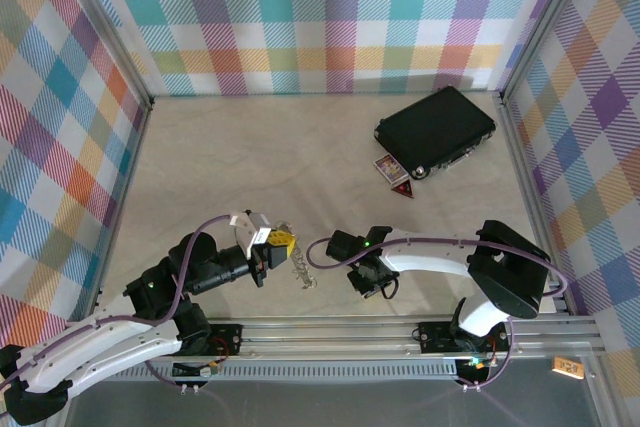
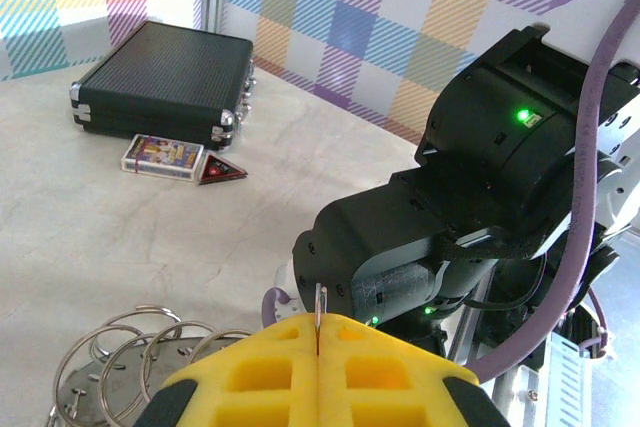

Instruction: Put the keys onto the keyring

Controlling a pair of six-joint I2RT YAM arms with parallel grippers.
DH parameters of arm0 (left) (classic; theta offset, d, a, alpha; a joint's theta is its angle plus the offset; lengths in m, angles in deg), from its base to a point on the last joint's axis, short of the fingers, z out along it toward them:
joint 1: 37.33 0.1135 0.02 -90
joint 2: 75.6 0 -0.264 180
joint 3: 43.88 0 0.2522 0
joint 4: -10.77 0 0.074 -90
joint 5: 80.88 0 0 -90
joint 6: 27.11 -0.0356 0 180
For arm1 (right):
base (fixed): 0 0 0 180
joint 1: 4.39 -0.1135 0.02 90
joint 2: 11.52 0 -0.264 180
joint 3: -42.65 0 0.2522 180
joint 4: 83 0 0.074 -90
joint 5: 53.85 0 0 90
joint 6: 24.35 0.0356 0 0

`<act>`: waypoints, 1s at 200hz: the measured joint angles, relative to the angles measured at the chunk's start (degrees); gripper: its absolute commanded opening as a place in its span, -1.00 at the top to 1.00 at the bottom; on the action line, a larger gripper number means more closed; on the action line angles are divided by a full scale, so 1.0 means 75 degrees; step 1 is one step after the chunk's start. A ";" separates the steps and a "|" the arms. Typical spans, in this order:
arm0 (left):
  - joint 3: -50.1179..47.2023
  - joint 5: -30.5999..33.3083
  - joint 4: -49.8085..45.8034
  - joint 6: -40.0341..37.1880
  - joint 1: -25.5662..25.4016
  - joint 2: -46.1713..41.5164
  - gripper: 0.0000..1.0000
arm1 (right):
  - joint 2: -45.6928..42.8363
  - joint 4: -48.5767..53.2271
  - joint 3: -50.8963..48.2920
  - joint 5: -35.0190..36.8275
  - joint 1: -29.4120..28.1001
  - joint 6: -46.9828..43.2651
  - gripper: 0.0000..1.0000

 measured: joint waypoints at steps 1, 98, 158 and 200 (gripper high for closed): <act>0.0000 0.0000 0.0000 0.0000 0.0000 -0.0003 1.00 | 0.0000 0.0000 0.0000 0.0000 0.0000 0.0000 0.56; 0.0000 0.0003 -0.0009 0.0000 0.0000 -0.0067 1.00 | -0.0017 0.0000 0.0000 0.0073 -0.0003 -0.0093 0.79; 0.0000 0.0003 -0.0009 -0.0003 0.0000 -0.0058 1.00 | -0.0527 -0.0026 -0.0119 0.0219 -0.0020 -0.0087 0.91; 0.0003 0.0000 -0.0038 -0.0003 0.0000 -0.0050 1.00 | -0.0991 -0.0259 -0.0399 0.0245 -0.0020 -0.0111 1.00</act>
